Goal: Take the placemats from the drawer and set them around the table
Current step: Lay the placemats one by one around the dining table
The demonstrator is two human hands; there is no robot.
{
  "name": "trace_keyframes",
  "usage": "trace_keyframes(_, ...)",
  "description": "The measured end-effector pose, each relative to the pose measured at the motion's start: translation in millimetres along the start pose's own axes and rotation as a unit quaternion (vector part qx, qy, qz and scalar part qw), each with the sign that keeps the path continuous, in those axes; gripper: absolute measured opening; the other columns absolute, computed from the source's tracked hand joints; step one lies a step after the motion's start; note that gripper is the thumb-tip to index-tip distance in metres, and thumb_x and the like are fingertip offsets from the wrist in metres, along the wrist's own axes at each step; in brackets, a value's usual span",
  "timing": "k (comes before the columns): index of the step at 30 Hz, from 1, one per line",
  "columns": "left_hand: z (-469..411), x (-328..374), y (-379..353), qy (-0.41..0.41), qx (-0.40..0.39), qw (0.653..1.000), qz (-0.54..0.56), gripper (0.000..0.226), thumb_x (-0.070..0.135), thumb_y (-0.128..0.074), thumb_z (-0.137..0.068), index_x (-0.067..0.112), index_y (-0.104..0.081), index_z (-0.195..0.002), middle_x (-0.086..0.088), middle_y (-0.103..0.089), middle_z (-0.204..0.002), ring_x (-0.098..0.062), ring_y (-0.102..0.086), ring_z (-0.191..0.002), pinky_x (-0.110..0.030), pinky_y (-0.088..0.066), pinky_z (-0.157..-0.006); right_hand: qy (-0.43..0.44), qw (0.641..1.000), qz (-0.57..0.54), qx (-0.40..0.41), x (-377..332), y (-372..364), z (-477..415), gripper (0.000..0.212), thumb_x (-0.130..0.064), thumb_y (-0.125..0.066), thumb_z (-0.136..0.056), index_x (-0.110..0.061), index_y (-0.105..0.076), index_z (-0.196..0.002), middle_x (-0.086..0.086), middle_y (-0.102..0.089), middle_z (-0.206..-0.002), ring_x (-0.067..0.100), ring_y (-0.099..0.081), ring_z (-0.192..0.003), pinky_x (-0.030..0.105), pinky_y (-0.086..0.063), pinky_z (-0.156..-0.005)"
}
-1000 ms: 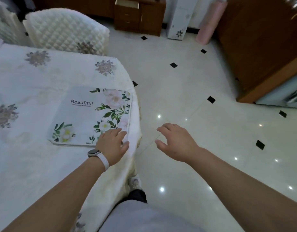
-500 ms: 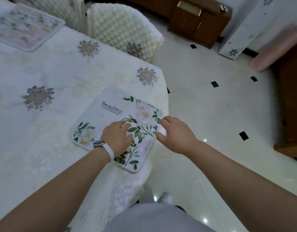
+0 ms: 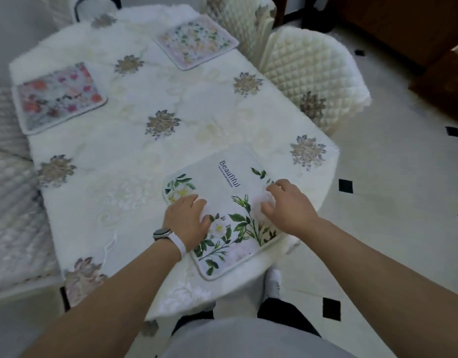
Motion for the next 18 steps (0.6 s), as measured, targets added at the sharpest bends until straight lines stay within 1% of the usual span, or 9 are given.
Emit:
trace_keyframes(4,21,2,6,0.068,0.075,0.994,0.042,0.057,0.044,-0.034,-0.082,0.012,-0.068,-0.114,-0.015,-0.063,-0.124,-0.035,-0.058,-0.113,-0.046,-0.049,-0.088,0.016,0.999,0.016,-0.047,27,-3,-30,0.051,-0.040,-0.049,-0.095,-0.016,-0.044,-0.140,0.010,-0.041,-0.142,0.029,-0.045,-0.125,0.041,-0.044,-0.095)
trace_keyframes(7,35,3,1,0.134,0.090,0.984,0.081,0.054,0.042,-0.038,-0.084,0.011,-0.067,-0.117,-0.014,-0.061,-0.127,-0.034,-0.055,-0.116,-0.044,-0.048,-0.091,0.023,0.996,0.036,-0.080,42,-11,-46,0.052,-0.042,-0.048,-0.096,-0.014,-0.042,-0.139,0.013,-0.042,-0.139,0.033,-0.046,-0.123,0.043,-0.042,-0.094)
trace_keyframes(10,46,-5,-8,0.204,0.070,0.972,0.095,0.046,0.036,-0.045,-0.088,0.014,-0.061,-0.125,-0.010,-0.054,-0.136,-0.030,-0.048,-0.122,-0.040,-0.043,-0.096,0.024,0.993,0.025,-0.112,48,-21,-55,0.054,-0.042,-0.050,-0.095,-0.012,-0.040,-0.139,0.014,-0.043,-0.138,0.034,-0.045,-0.124,0.044,-0.043,-0.094)
trace_keyframes(12,50,-15,-15,0.246,0.054,0.963,0.098,0.043,0.033,-0.049,-0.092,0.016,-0.056,-0.131,-0.009,-0.047,-0.141,-0.029,-0.043,-0.126,-0.039,-0.041,-0.099,0.029,0.991,0.011,-0.131,45,-27,-58,0.054,-0.039,-0.051,-0.095,-0.012,-0.039,-0.140,0.013,-0.042,-0.140,0.034,-0.044,-0.125,0.044,-0.043,-0.095)
trace_keyframes(16,56,-30,-32,0.311,-0.005,0.945,0.106,0.054,0.038,-0.045,-0.094,0.019,-0.038,-0.144,-0.012,-0.030,-0.152,-0.032,-0.035,-0.134,-0.042,-0.036,-0.105,0.043,0.989,-0.011,-0.138,34,-40,-63,0.051,-0.033,-0.052,-0.092,-0.011,-0.042,-0.137,0.014,-0.046,-0.136,0.035,-0.046,-0.122,0.044,-0.043,-0.094)
trace_keyframes(18,58,-33,-41,0.329,-0.025,0.936,0.121,0.056,0.040,-0.045,-0.093,0.019,-0.034,-0.144,-0.013,-0.032,-0.149,-0.033,-0.037,-0.132,-0.043,-0.039,-0.102,0.040,0.991,-0.014,-0.130,30,-43,-65,0.049,-0.031,-0.052,-0.091,-0.009,-0.044,-0.134,0.015,-0.046,-0.133,0.035,-0.044,-0.121,0.043,-0.042,-0.093)
Point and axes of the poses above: each hand's wrist, its own z-axis away from the middle knuckle, its own y-axis out of the back of the hand, x = y × z, the point moved 10 cm from there along -z, towards the middle knuckle
